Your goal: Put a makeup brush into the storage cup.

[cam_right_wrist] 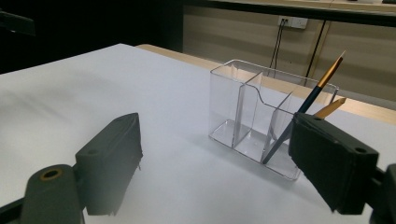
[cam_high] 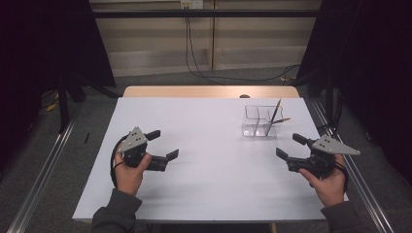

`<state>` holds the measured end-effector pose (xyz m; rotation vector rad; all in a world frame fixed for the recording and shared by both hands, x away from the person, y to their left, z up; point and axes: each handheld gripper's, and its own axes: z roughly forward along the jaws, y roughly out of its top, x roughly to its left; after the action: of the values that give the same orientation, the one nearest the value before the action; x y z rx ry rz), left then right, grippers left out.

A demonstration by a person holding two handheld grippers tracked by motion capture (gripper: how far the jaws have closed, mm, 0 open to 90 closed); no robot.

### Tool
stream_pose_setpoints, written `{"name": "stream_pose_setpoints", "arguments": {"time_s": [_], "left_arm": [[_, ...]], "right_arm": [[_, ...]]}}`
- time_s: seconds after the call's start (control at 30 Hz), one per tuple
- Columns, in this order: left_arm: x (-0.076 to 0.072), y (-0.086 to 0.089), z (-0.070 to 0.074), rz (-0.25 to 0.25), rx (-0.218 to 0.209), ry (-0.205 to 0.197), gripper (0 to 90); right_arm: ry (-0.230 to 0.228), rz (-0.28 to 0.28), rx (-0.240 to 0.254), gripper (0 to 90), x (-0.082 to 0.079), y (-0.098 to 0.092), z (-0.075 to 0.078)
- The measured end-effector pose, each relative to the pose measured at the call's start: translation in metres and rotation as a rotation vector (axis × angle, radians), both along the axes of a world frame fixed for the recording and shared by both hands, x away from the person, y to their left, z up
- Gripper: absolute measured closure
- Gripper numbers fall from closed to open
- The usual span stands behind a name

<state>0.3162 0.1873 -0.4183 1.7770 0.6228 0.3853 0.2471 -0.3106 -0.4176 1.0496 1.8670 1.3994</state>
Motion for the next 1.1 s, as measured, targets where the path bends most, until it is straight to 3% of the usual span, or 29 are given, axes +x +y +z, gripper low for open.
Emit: {"name": "stream_pose_setpoints", "arguments": {"time_s": [0.1, 0.17, 1.1], "left_arm": [[0.000, 0.000, -0.001, -0.008, -0.015, 0.001, 2.8], [0.000, 0.001, 0.000, 0.001, -0.001, 0.000, 2.8], [-0.001, -0.001, 0.000, 0.008, 0.000, 0.002, 2.8]], "right_arm": [[-0.007, -0.001, -0.003, 16.9, -0.002, -0.002, 0.001], [-0.007, -0.004, -0.003, 16.9, -0.003, -0.003, 0.001], [-0.012, -0.014, -0.010, 16.6, -0.023, -0.022, 0.000]]}}
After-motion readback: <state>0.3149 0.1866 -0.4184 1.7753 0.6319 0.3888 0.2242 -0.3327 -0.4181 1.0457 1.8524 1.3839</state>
